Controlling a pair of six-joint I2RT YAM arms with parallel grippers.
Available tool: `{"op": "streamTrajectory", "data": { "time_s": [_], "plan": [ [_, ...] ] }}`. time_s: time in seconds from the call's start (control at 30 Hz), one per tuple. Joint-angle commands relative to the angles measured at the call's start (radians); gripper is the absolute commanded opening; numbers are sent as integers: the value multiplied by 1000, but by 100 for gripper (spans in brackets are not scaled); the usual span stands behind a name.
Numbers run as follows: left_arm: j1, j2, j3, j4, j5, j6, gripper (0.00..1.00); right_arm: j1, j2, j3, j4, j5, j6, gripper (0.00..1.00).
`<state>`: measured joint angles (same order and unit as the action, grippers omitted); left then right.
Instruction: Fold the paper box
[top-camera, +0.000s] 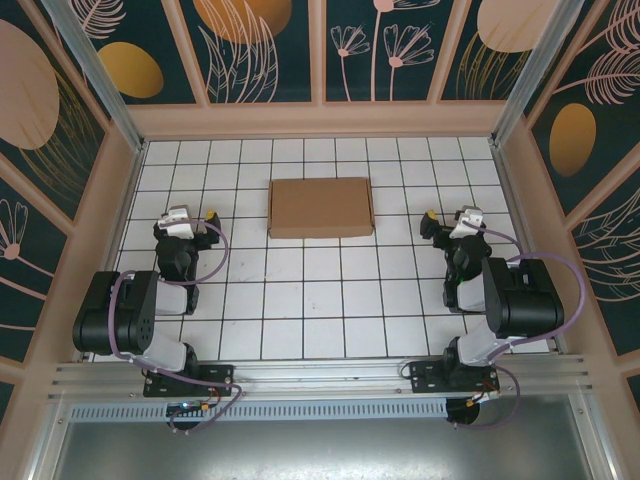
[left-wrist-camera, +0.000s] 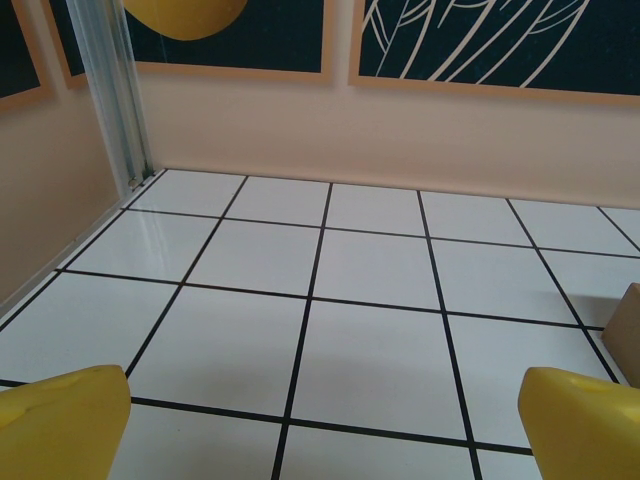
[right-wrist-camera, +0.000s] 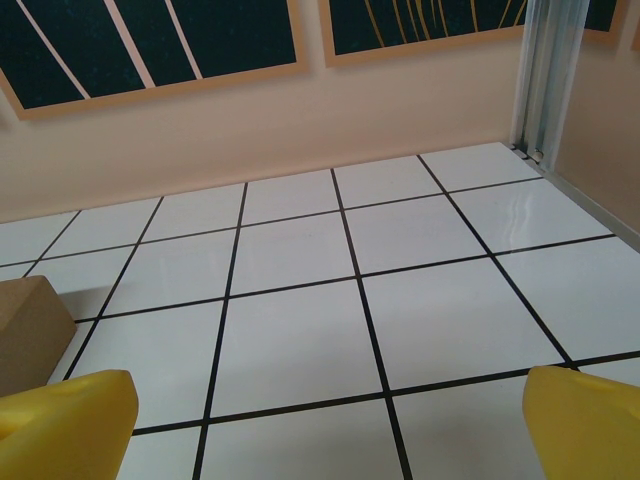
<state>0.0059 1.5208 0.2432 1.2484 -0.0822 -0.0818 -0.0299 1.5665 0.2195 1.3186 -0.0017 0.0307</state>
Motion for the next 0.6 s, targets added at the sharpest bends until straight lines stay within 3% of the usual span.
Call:
{"op": "streamTrajectory", "data": {
  "time_s": [0.0,0.57],
  "plan": [
    [5,-4,-4,14,17,8,99,2,-3,-6,17,-6,-23,99],
    [4,-4,-3,14,16,6,99,4,-2,-8,20,-6,-26,99]
  ]
}}
